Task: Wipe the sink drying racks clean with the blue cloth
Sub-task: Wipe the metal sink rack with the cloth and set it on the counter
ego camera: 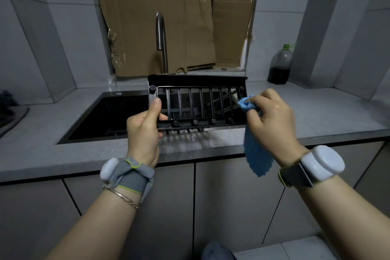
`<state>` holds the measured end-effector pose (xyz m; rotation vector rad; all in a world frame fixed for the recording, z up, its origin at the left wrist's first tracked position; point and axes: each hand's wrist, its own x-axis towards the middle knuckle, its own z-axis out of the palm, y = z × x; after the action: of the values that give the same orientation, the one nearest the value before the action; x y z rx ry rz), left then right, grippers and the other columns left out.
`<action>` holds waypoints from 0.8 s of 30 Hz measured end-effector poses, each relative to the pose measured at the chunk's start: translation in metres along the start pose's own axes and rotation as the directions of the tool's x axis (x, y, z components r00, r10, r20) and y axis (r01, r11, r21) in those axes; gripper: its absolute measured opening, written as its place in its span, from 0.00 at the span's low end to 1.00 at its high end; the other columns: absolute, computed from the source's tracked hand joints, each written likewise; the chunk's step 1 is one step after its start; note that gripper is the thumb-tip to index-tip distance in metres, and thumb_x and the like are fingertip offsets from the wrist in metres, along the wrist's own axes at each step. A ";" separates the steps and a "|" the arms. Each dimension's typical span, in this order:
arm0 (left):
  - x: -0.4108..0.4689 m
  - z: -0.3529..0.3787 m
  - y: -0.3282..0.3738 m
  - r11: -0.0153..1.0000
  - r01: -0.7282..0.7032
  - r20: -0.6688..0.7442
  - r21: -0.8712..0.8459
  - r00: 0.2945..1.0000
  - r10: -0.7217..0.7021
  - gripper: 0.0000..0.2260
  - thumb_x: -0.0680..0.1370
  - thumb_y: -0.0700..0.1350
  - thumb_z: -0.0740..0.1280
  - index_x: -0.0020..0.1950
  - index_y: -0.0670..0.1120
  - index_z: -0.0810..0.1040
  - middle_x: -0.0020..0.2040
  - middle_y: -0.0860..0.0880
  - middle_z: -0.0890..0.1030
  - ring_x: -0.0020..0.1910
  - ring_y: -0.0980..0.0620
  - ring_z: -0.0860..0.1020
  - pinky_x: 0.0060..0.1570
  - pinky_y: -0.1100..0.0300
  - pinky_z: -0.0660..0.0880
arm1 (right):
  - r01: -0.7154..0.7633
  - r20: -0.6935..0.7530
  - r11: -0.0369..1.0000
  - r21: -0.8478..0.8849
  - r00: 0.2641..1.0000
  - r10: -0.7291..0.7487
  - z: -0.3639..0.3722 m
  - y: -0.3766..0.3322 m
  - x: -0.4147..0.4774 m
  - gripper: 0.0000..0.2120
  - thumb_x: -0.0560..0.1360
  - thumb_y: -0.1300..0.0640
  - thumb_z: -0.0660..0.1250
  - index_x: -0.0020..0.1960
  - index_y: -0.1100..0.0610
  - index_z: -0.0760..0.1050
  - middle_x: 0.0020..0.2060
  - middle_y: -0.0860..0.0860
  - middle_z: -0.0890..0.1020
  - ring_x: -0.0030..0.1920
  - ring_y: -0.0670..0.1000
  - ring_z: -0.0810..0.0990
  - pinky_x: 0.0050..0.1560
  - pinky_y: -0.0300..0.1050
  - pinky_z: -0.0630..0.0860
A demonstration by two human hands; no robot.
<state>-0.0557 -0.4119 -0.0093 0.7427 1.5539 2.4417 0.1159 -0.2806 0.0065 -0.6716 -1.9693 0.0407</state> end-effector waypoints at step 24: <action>-0.027 0.023 -0.017 0.984 -0.068 0.099 0.162 0.994 0.052 0.20 0.78 0.49 0.64 0.26 0.45 0.75 0.24 0.48 0.71 0.24 0.58 0.68 0.31 0.60 0.67 | 0.008 0.451 1.000 0.028 0.892 -0.020 0.010 -0.052 -0.042 0.12 0.76 0.58 0.60 0.56 0.55 0.77 0.45 0.50 0.70 0.41 0.55 0.75 0.39 0.47 0.73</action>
<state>-0.0232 -0.3960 -0.0249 0.9322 1.7366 2.3009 0.0987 -0.3418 -0.0162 -0.6738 -2.4163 0.2327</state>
